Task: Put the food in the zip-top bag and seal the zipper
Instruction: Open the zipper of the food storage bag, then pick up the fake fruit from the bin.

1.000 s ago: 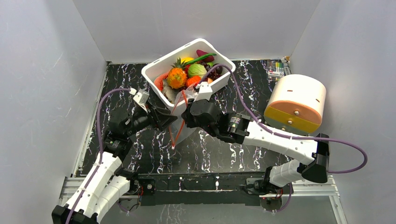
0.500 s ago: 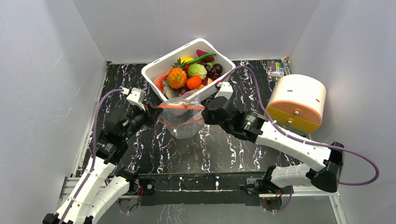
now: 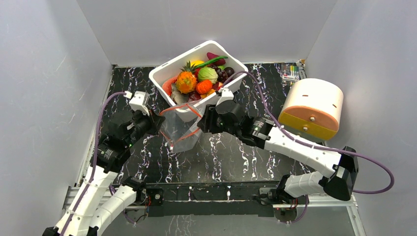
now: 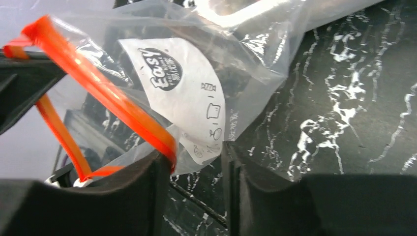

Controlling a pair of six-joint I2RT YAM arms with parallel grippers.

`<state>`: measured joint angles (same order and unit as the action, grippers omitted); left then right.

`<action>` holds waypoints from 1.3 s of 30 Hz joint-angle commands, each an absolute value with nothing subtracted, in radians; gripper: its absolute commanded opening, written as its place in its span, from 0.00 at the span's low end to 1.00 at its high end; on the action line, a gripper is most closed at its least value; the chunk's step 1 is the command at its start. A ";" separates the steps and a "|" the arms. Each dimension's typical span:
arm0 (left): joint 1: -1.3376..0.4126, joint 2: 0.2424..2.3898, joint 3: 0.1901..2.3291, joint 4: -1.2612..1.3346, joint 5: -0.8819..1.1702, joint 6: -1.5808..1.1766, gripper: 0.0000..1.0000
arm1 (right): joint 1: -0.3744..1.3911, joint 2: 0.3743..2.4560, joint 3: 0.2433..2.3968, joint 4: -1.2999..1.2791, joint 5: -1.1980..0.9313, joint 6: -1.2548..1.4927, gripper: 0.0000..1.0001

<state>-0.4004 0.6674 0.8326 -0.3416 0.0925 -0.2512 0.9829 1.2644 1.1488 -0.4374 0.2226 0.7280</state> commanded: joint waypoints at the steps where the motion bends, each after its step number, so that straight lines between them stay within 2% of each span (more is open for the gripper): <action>1: -0.393 0.686 0.907 -0.489 0.061 -0.279 0.00 | 0.977 1.267 1.257 -0.295 0.121 0.653 0.44; 5: -0.393 0.629 0.862 -0.465 -0.016 -0.246 0.00 | 0.972 1.265 1.317 -0.278 0.157 0.601 0.61; 11: -0.393 0.526 0.793 -0.416 -0.115 -0.198 0.00 | 0.918 1.303 1.386 -0.281 0.299 0.534 0.80; 13: -0.393 0.519 0.813 -0.434 -0.115 -0.191 0.00 | 0.889 1.341 1.414 -0.279 0.311 0.505 0.83; 19: -0.393 0.570 0.951 -0.590 -0.259 -0.154 0.00 | 0.853 1.518 1.545 -0.273 0.357 0.409 0.87; 24: -0.393 0.533 1.008 -0.633 -0.329 -0.146 0.00 | 0.844 1.698 1.698 -0.264 0.393 0.304 0.98; 39: -0.393 0.422 0.958 -0.639 -0.271 -0.151 0.00 | 0.841 2.189 2.140 -0.247 0.592 0.233 0.98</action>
<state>-0.3958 0.4572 0.9787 -0.6598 -0.2993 -0.1589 0.8455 2.1212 2.0331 -0.3084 0.4854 0.2790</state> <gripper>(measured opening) 0.007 0.980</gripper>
